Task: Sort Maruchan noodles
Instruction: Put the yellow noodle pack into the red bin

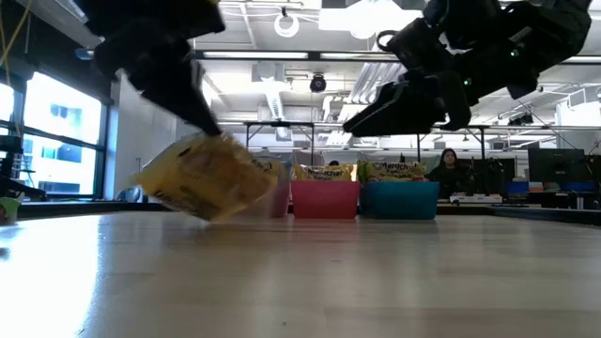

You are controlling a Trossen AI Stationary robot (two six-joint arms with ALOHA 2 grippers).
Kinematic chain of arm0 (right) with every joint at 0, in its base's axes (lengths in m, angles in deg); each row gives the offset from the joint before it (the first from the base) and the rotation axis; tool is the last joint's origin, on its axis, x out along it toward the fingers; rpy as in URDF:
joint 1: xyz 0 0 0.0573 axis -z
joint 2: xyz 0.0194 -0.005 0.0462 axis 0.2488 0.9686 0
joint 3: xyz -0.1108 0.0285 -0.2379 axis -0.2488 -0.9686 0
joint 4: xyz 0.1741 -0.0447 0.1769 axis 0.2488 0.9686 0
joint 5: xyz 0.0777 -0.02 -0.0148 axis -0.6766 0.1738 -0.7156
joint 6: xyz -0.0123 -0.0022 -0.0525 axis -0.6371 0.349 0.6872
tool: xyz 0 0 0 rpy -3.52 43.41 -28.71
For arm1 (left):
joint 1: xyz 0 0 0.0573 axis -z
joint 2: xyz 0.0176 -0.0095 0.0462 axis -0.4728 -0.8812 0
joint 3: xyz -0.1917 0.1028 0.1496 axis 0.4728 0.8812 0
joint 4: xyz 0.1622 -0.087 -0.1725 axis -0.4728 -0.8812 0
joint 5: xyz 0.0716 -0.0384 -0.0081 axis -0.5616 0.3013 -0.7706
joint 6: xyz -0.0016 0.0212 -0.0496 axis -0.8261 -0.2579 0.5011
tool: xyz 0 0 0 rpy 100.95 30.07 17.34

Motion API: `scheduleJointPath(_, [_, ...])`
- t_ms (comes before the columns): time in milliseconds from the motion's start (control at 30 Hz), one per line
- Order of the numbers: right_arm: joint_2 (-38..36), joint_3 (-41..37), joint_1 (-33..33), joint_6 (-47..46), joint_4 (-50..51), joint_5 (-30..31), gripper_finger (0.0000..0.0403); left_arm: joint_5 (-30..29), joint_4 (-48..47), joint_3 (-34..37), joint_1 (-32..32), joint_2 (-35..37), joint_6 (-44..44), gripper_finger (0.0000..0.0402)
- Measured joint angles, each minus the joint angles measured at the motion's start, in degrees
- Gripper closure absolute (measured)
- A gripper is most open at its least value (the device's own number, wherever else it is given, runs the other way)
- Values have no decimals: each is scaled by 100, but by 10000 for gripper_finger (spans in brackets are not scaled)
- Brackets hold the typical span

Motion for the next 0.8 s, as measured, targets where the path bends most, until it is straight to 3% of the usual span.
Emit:
scheduleJointPath(233, [976,895,-188,179,124,17,136,772,1287,-7,-474,-80,-532,401])
scheduleJointPath(633, [1560,2161,-162,445,1484,6,135,1196,2051,0,-891,-76,-1002,401])
scheduleJointPath(800, [1728,2378,-153,263,1573,-208,142,1191,2283,-2,-955,-76,-1007,401])
